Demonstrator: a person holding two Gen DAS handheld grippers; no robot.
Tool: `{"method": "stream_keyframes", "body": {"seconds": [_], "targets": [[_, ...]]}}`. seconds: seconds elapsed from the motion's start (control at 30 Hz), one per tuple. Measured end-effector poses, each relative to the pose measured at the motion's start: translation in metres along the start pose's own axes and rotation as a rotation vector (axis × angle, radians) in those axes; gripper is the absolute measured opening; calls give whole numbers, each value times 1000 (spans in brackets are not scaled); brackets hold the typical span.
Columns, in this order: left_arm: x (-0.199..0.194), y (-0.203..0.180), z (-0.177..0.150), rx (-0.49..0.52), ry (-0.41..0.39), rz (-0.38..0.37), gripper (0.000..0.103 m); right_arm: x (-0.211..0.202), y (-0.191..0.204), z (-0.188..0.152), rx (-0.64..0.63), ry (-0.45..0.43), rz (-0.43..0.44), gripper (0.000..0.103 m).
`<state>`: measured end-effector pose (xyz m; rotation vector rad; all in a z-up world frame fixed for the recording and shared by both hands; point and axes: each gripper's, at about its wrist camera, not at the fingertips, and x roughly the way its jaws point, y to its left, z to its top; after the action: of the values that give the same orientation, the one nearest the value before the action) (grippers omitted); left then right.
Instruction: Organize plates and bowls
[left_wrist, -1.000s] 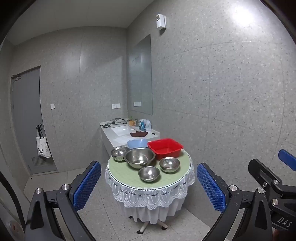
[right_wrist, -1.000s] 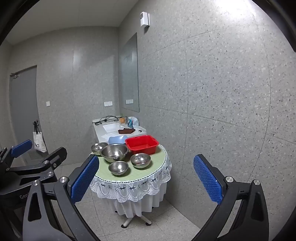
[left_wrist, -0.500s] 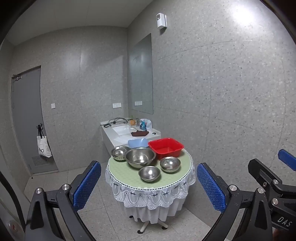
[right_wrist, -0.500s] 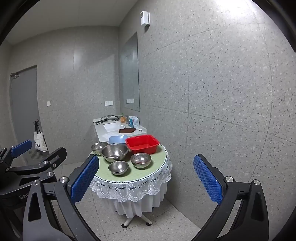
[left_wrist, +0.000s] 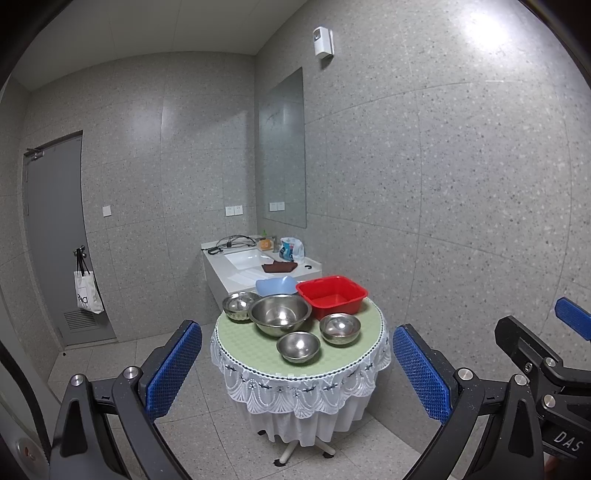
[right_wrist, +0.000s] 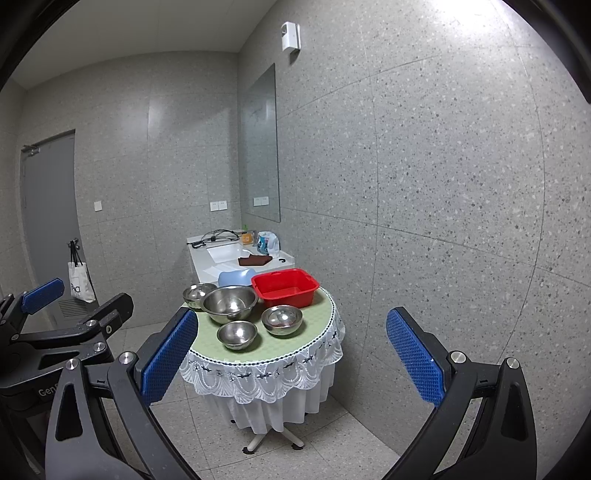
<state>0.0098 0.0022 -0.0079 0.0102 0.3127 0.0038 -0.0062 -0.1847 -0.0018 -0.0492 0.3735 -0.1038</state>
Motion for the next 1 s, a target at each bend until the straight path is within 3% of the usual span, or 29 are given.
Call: {"method": "stream_keyframes", "body": {"seconds": [1.0], "targets": [[0,-1,0,-2,0,0,102,4,-2,1,3,1,3,103]]}}
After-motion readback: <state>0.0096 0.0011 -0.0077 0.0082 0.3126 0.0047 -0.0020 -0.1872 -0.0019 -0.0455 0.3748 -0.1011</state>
